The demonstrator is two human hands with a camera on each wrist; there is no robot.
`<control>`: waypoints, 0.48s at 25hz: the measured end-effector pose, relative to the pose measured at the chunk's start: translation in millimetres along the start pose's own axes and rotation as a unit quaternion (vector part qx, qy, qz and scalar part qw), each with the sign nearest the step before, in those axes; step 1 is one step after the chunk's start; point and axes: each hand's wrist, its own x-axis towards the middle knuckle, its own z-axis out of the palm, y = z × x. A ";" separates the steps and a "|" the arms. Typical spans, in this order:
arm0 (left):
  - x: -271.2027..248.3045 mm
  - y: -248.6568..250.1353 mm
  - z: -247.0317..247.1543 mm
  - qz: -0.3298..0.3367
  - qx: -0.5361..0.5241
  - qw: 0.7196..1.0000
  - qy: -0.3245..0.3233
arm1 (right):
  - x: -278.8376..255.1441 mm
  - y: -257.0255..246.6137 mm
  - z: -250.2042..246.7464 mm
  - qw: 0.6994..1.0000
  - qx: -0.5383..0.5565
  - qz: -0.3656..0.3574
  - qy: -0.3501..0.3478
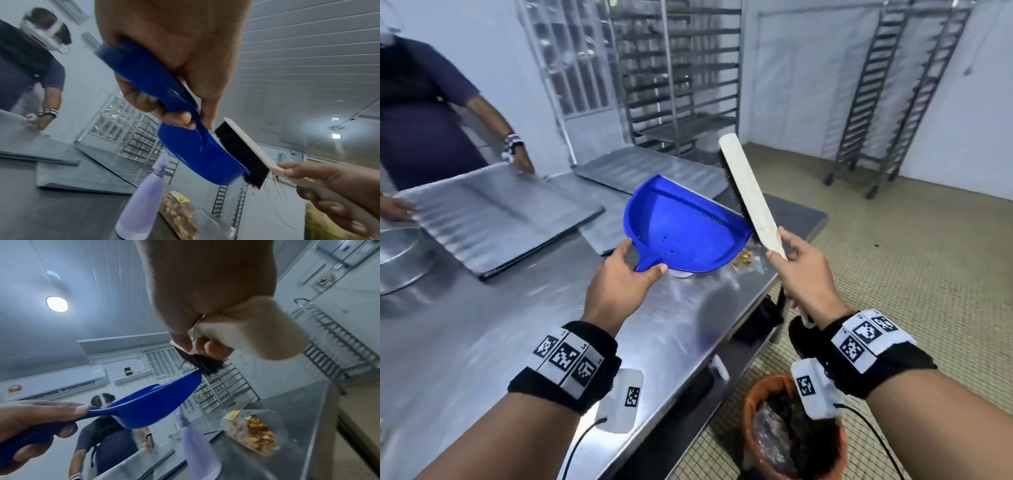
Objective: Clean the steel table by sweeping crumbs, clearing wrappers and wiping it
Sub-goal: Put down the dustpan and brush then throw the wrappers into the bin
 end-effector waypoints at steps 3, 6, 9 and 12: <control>-5.7 -26.2 -45.8 -0.020 0.000 0.999 0.037 | -15.9 -26.7 51.2 0.999 0.008 -0.011 -0.033; -13.9 -50.5 -74.6 -0.040 -0.003 0.997 0.065 | -32.6 -42.9 86.4 0.997 -0.016 -0.030 -0.068; -26.2 -81.4 -91.1 -0.068 -0.011 0.994 0.082 | -48.7 -50.0 116.3 0.996 -0.025 -0.045 -0.078; -38.6 -109.5 -100.3 -0.113 -0.011 0.989 0.095 | -57.2 -46.9 146.7 0.993 -0.061 -0.035 -0.093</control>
